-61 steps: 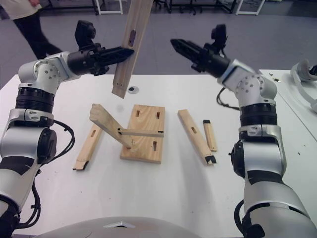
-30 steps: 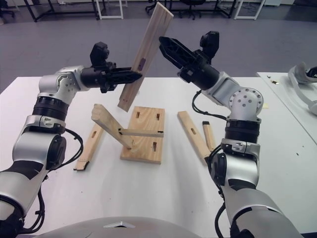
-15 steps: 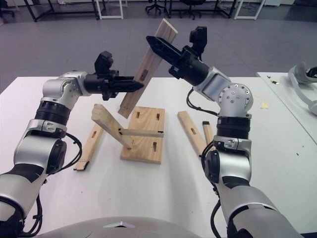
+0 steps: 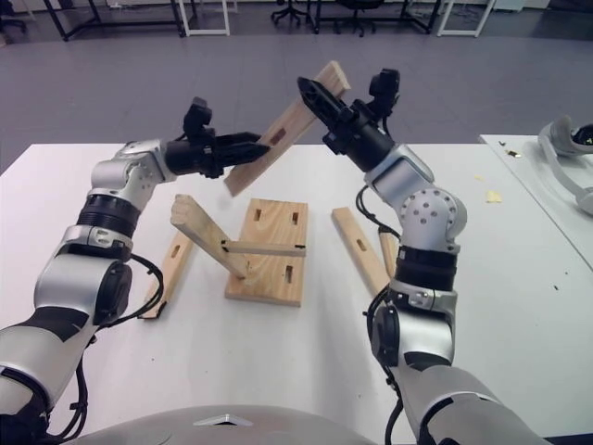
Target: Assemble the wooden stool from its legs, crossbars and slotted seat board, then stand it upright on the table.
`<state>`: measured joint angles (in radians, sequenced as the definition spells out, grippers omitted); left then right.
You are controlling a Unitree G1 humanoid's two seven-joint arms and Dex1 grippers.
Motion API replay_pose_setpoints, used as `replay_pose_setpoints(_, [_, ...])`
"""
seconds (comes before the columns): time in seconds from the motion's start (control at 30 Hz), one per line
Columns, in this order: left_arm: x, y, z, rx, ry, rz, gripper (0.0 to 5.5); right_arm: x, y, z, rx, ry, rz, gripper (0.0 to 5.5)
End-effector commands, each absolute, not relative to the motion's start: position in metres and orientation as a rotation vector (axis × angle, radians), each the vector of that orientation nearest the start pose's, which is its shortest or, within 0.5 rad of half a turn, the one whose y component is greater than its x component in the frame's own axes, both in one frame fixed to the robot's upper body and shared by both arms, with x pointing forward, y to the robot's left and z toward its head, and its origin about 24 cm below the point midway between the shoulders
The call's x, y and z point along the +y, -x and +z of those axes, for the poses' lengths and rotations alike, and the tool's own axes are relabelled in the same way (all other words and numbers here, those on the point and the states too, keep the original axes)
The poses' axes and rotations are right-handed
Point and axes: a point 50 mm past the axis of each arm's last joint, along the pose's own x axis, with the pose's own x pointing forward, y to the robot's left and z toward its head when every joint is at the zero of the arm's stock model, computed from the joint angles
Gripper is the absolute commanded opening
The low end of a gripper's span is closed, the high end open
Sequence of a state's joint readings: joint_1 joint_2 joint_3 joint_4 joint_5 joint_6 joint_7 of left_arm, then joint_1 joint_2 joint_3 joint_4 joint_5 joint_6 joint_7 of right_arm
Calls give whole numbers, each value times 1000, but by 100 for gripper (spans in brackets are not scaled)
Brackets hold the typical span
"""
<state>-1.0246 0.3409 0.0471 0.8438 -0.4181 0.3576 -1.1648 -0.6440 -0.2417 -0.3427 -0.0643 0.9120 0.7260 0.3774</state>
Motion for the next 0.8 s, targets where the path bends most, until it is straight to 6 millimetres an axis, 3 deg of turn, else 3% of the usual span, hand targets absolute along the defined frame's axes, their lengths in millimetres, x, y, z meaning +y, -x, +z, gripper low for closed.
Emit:
replay_pose_setpoints(0.03, [192, -378, 169, -6, 173, -829, 276, -197, -285, 213, -276, -660, 432, 103])
replay_pose_setpoints(0.1, [214, -360, 147, 13, 86, -643, 276, -204, -265, 211, -274, -684, 328, 103])
replay_pose_setpoints(0.17, [223, -334, 126, 55, -38, -525, 276, -206, -249, 209, -248, -722, 243, 103])
replay_pose_setpoints(0.27, [215, -291, 99, 169, -216, -487, 276, -207, -228, 188, -108, -758, 137, 103])
replay_pose_setpoints(0.33, [208, -274, 88, 228, -293, -502, 276, -216, -215, 173, -2, -749, 82, 103])
replay_pose_setpoints(0.4, [203, -261, 81, 262, -360, -532, 276, -224, -210, 171, 69, -717, 69, 103])
replay_pose_setpoints(0.47, [196, -251, 78, 285, -407, -565, 276, -226, -207, 172, 114, -707, 73, 103])
replay_pose_setpoints(0.6, [183, -236, 69, 329, -472, -616, 276, -212, -203, 166, 189, -787, 105, 103])
replay_pose_setpoints(0.8, [167, -230, 60, 393, -422, -656, 276, -202, -203, 155, 234, -750, 107, 103])
